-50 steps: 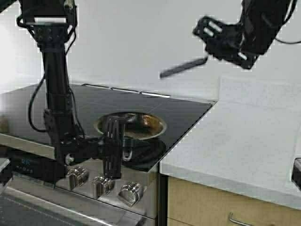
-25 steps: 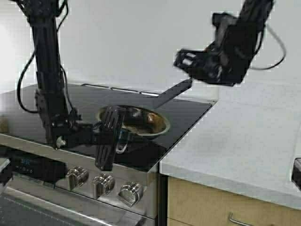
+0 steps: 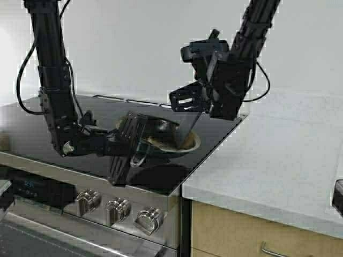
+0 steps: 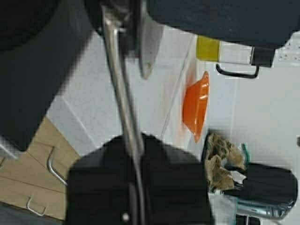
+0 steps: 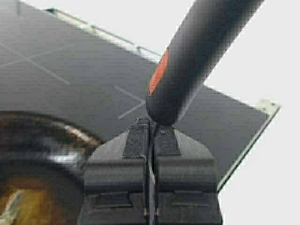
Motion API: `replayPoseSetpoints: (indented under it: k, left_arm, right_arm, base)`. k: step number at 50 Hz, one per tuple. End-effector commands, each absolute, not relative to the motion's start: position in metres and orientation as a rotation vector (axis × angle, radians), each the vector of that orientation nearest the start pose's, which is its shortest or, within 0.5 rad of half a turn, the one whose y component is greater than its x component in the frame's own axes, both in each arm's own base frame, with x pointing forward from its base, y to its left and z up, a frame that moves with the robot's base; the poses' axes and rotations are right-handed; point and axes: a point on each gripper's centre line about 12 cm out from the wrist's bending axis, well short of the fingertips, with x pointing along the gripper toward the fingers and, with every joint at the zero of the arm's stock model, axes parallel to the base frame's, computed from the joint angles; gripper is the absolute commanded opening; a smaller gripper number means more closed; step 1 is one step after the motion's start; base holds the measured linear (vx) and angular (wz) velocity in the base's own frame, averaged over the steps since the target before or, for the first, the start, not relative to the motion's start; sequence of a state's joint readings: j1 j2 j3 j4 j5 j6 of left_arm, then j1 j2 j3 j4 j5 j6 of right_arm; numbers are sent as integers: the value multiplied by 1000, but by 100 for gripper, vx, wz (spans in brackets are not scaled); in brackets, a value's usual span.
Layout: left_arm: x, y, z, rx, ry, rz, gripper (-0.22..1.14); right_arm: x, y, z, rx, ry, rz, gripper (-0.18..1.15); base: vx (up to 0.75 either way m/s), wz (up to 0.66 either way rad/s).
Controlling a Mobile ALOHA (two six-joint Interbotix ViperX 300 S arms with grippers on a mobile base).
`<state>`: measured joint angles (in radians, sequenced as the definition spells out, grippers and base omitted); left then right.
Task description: Add oil to the pan and cook the shrimp and serve it
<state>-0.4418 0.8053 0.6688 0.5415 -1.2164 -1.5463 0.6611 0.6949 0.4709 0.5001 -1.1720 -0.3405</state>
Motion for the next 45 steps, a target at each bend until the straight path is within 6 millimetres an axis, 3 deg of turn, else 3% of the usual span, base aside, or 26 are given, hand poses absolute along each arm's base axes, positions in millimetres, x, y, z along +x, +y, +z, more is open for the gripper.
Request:
replayPoseSetpoints:
  k: [1,23,45]
  left_arm:
    - [335,-225,-8,-1205,810,-665,4]
    - [341,-226,-3,-1225,777,-665,4]
    - [351,-226,2,-1247,731,-649,4]
  right_arm:
    - [403,246,50,-137,-20,197,9]
    - [372,265,16,-184,54,277,9]
    - [329,256,-10,-234,195,327,9]
  base:
    - [0,0]
    - [0,0]
    - [0,0]
